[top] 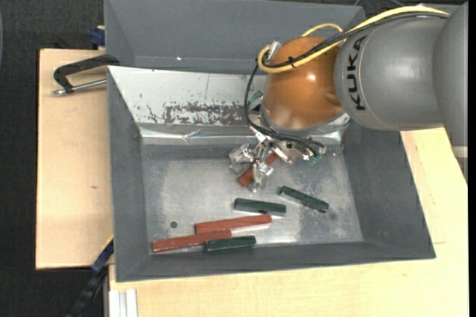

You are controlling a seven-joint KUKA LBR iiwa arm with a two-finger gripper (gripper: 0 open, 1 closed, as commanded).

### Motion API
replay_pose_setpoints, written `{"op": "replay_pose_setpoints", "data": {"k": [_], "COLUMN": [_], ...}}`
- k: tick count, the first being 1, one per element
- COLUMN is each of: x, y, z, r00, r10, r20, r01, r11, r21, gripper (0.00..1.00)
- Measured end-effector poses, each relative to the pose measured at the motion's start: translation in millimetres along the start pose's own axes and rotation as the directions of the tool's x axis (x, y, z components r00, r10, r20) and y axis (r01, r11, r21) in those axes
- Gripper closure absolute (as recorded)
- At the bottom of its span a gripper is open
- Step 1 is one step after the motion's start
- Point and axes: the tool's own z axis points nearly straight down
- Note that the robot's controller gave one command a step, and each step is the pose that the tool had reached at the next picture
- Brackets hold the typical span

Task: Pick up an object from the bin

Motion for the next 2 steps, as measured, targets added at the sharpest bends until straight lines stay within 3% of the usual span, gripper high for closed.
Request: {"op": "replay_pose_setpoints", "data": {"k": [1, 2], "x": [0.0, 46.9], "y": [0, -3], "z": [0, -140], "r00": [1.0, 0.996], "r10": [0.0, -0.086], "r20": [0.0, -0.001], "r01": [0.0, 0.086], "r11": [1.0, 0.996], "r21": [0.0, 0.001], "gripper": [1.0, 1.0]}}
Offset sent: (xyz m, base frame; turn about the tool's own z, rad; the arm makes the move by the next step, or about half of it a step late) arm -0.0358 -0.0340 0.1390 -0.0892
